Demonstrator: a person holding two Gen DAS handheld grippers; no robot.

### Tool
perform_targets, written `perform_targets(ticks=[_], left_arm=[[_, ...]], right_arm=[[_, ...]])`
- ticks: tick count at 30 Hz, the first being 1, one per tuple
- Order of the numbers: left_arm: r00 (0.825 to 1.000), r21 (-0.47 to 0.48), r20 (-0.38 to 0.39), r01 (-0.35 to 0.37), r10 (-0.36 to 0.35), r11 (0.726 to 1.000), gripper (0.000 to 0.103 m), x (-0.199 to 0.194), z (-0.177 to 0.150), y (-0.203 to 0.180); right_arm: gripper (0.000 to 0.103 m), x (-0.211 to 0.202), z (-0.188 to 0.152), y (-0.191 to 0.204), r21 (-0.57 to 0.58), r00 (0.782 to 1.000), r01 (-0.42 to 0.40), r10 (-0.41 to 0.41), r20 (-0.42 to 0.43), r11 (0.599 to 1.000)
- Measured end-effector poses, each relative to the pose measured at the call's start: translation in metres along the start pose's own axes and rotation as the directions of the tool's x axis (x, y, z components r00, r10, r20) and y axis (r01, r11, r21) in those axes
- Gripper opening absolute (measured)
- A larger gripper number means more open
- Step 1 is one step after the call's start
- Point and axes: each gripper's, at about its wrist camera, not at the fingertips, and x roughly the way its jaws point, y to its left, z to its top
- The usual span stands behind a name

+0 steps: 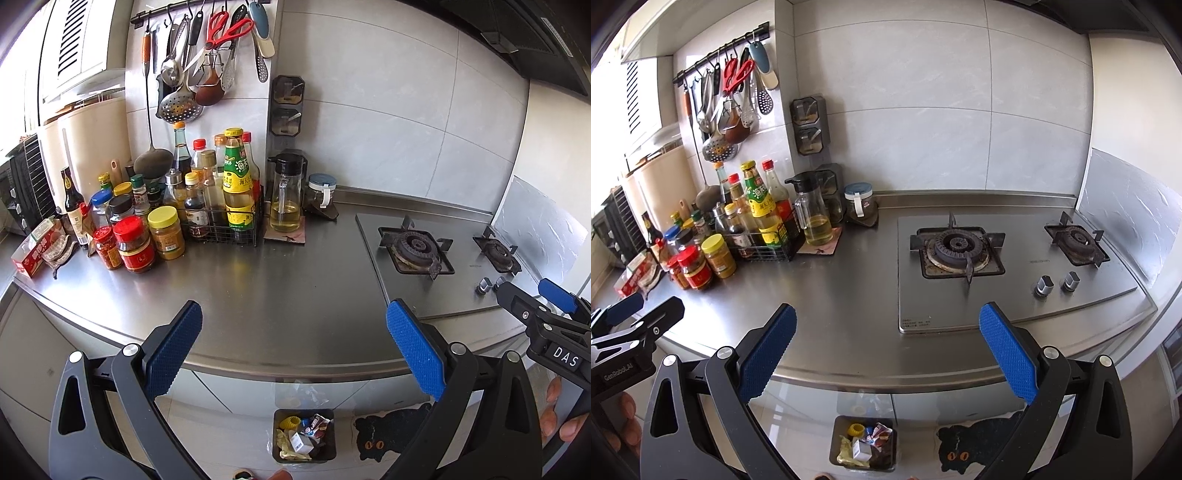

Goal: Collect trash

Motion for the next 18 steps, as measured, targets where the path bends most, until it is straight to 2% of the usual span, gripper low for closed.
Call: perform_targets(ticks=[18], left_arm=[[1.000, 0.007, -0.010, -0.028, 0.028, 1.000, 0.095, 0.0048, 0.0017, -0.0006]], right_arm=[[0.100, 0.0048, 0.0022, -0.0011, 0.004, 1.000, -0.001, 0.001, -0.007, 1.000]])
